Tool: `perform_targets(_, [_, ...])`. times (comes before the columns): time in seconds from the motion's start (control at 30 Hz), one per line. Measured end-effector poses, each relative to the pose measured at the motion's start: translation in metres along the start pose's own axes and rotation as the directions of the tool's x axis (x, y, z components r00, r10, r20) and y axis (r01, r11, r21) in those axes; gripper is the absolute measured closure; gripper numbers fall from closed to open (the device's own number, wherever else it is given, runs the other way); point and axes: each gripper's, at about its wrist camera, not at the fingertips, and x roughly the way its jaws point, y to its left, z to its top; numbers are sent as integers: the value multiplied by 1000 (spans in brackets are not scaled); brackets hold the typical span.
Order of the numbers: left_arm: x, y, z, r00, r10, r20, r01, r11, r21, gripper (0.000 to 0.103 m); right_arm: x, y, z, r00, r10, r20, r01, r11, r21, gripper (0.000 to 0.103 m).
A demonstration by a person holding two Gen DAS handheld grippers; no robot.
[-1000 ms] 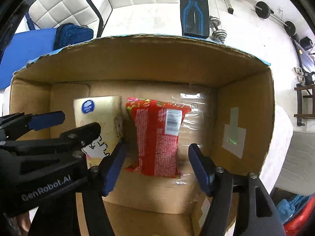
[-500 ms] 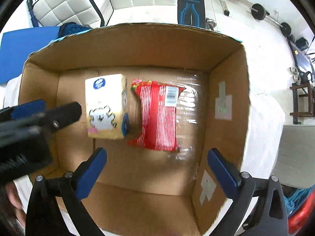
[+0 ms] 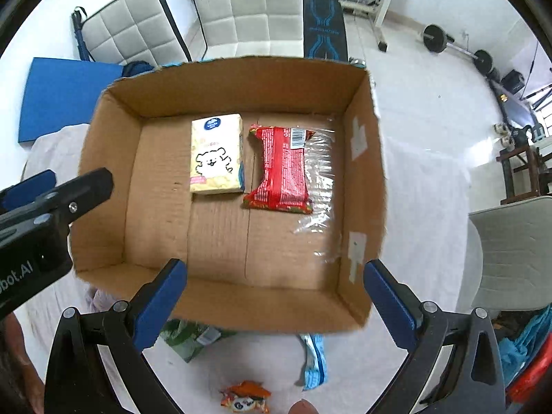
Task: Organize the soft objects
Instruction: 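Grasp the green snack bag with the left tool while the right tool grasps the panda snack bag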
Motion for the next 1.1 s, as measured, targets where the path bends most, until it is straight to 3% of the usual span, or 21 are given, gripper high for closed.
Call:
perform_targets(0.23, [-46, 1, -37, 994, 34, 100, -33, 999, -21, 24, -48, 3, -35, 997, 17, 74, -17, 1000, 0, 0])
perform_targets(0.6, [-98, 1, -92, 986, 37, 161, -34, 999, -18, 24, -103, 3, -86, 989, 28, 144, -24, 999, -29, 0])
perform_targets(0.77, [-103, -1, -110, 987, 47, 153, -51, 998, 21, 24, -98, -1, -108, 995, 44, 93, -40, 998, -44, 0])
perform_targets(0.87, [-97, 2, -129, 988, 88, 125, -93, 995, 35, 24, -76, -3, -139, 999, 47, 7, -47, 998, -30, 0])
perform_targets(1.1, [-32, 13, -196, 984, 163, -64, -162, 986, 23, 24, 15, 7, -210, 974, 71, -214, -67, 997, 23, 0])
